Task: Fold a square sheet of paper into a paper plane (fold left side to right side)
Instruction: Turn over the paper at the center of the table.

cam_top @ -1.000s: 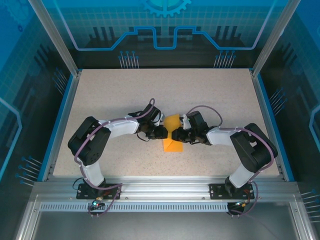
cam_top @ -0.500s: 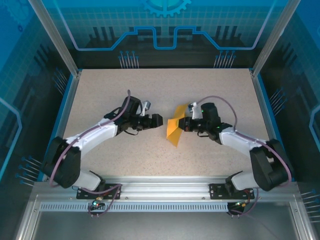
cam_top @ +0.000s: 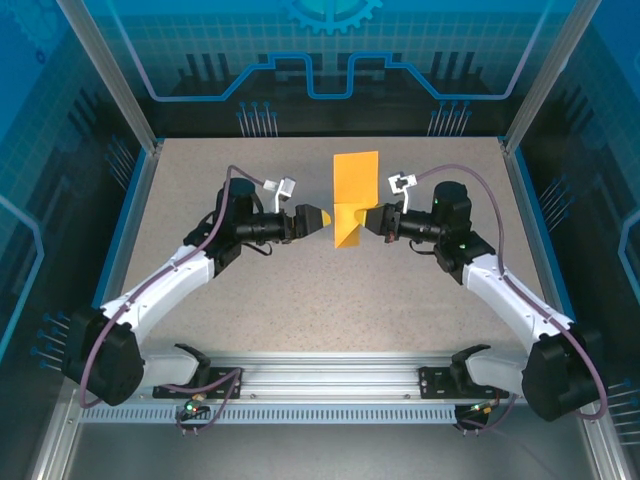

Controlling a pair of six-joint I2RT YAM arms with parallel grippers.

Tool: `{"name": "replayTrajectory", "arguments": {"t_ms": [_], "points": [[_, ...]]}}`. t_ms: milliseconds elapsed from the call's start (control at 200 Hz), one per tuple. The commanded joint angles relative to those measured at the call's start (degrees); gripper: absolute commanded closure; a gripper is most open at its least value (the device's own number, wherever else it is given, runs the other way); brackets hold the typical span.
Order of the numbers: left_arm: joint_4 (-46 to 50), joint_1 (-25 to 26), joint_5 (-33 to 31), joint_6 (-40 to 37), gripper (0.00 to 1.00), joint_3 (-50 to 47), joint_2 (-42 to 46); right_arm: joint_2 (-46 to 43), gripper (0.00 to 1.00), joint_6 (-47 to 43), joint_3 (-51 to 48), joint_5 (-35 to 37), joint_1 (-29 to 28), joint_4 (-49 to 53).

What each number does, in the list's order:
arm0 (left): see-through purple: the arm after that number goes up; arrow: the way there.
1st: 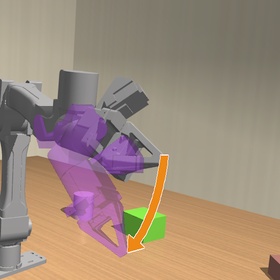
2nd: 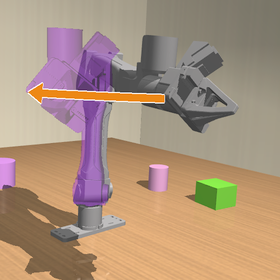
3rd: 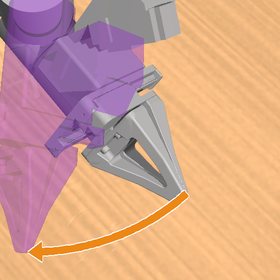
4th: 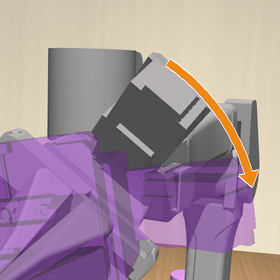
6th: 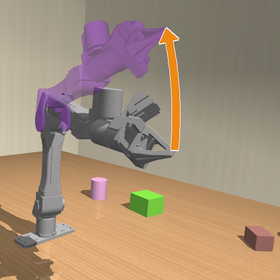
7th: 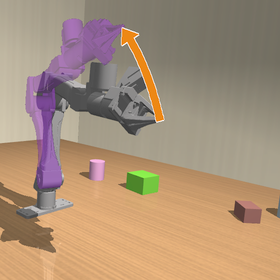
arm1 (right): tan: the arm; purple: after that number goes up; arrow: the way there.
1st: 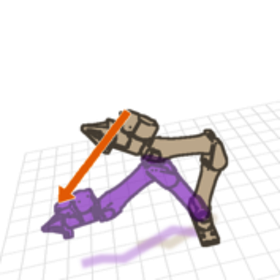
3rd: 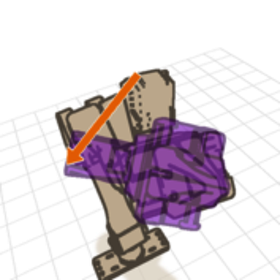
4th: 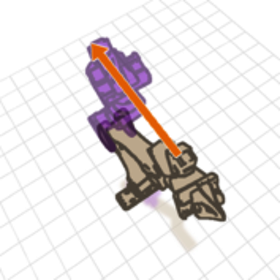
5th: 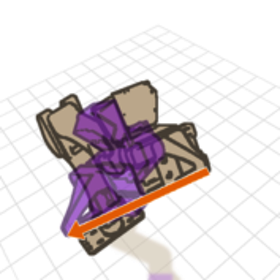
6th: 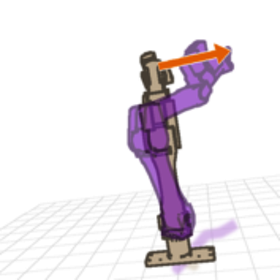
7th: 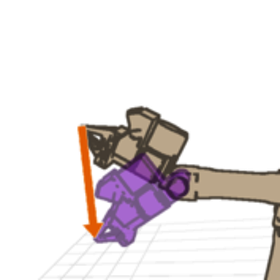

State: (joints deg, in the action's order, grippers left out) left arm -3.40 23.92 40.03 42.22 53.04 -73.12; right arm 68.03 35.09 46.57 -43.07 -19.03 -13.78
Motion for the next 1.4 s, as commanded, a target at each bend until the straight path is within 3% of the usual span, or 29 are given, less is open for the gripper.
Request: {"name": "replayTrajectory", "arguments": {"t_ms": [0,195,395,755,1020,1215,1396], "points": [[-3.58,0.96,4.39,1.45,0.01,2.96,0.16,-0.23,0.98,1.89,2.20,-3.10,-1.85,-4.40],[-4.20,2.51,5.04,1.64,0.04,4.42,-0.61,0.66,0.98,4.99,3.05,-3.25,-4.86,-8.60],[-5.29,3.05,5.09,1.68,0.15,4.88,0.06,1.40,0.97,7.96,2.04,-2.61,-5.86,-11.31],[-3.39,3.07,4.27,0.65,0.48,4.98,1.58,1.30,0.96,10.03,-1.39,0.28,-6.02,-11.92],[-1.62,3.22,3.31,-0.46,0.77,4.93,1.79,1.21,0.93,11.17,-2.86,1.34,-5.85,-11.68],[2.10,3.52,1.39,-3.25,0.92,5.18,1.93,0.14,0.84,11.15,-3.80,1.94,-5.46,-10.90],[9.88,4.25,-2.50,-8.37,0.92,6.31,1.84,-3.52,0.72,7.96,-4.33,3.89,-3.63,-4.03]]}}
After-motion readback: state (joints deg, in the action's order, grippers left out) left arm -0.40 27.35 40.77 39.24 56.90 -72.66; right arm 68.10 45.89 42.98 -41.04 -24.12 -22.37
